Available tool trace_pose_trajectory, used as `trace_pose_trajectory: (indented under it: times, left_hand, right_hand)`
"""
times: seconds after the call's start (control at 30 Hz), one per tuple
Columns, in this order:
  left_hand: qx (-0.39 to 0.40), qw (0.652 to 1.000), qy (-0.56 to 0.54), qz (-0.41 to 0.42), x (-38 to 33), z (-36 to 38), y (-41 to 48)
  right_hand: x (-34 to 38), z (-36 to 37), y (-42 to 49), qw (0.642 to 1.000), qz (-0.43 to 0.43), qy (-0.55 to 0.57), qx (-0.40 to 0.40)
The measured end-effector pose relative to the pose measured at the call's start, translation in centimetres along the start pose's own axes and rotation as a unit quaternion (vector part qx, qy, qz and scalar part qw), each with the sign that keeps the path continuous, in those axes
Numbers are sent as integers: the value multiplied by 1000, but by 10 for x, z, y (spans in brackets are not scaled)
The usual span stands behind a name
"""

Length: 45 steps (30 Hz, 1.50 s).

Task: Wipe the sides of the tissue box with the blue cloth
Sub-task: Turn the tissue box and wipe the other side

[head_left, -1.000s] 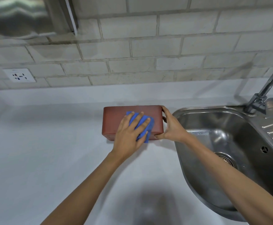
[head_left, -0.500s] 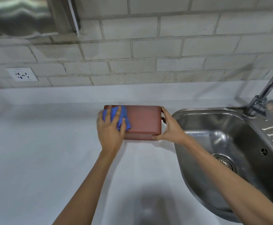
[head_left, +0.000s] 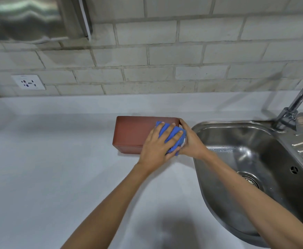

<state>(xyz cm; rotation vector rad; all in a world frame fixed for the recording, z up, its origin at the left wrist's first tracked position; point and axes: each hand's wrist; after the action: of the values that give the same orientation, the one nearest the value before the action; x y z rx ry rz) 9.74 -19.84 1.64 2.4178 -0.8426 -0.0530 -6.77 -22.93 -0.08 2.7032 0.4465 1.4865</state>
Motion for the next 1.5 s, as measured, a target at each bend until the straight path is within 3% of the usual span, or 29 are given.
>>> trace_pose_trajectory:
  times: [0.07, 0.13, 0.3, 0.4, 0.47, 0.57, 0.63, 0.8, 0.93, 1.03, 1.17, 1.4, 1.5]
  left_hand:
    - [11, 999, 35, 37, 22, 0, -18]
    - [2, 999, 45, 21, 46, -1, -36]
    - [-39, 997, 3, -71, 89, -1, -72]
    - [-61, 974, -118, -185, 93, -1, -90]
    - [-74, 927, -239, -280, 85, 0, -94]
    - [-127, 785, -392, -462, 76, -8, -79]
    - [-97, 709, -420, -558, 81, -15, -67]
    - [18, 632, -471, -615, 92, -36, -70]
    - [97, 626, -466, -617, 87, -44, -82]
    - [122, 641, -471, -593, 82, -46, -86]
    - [114, 636, -487, -588, 76, -43, -83]
    - [94, 583, -538, -602, 71, -38, -78]
    - [104, 587, -531, -602, 73, -34, -76]
  right_hand:
    - [0, 0, 0, 1000, -4, 9, 6]
    - [1, 0, 1, 1000, -8, 19, 6]
    - [0, -1, 0, 1000, -1, 24, 12]
    - [-1, 1, -2, 1000, 2, 27, 6]
    - [-1, 3, -6, 1000, -3, 20, -2]
    - [1, 10, -15, 999, -32, 7, -21]
    - [2, 16, -23, 998, -55, -4, -31]
    - [1, 28, -47, 999, -43, -29, -6]
    - [1, 40, -68, 999, -11, 26, -17]
    - [-1, 45, -75, 998, -3, 28, -53]
    - [-7, 47, -77, 997, 23, 12, -74]
    - [-16, 44, -66, 994, 55, 26, -86]
    - [-19, 39, -60, 994, 70, 18, -87]
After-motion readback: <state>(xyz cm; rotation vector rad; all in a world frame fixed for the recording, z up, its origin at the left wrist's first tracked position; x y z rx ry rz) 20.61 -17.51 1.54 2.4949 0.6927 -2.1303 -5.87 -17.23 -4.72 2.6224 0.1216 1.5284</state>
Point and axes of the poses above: each hand's wrist, its own y-axis towards the middle knuckle, its own z-axis out of the palm, x = y × z, and after that the axes turned 1 degree about -y, right-handed
